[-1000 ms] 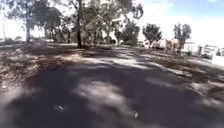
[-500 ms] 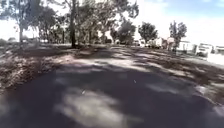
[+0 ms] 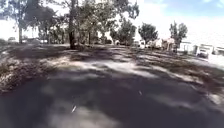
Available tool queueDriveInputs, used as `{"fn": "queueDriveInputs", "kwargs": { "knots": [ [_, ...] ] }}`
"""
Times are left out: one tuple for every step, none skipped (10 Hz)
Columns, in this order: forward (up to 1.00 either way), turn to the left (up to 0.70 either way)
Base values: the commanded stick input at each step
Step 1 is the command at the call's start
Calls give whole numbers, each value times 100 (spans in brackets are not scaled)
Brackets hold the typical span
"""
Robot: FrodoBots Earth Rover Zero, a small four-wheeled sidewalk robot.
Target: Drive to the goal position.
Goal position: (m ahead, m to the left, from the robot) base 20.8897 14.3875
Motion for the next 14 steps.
{"fn": "queueDriveInputs", "kwargs": {
  "knots": [
    [70,0],
    [70,0],
    [70,0],
    [74,0],
    [78,0],
    [82,0],
    [86,0],
    [90,0],
    [94,0],
    [98,0],
    [100,-4],
    [100,-11],
    [100,-18],
    [100,-25]
  ]
}}
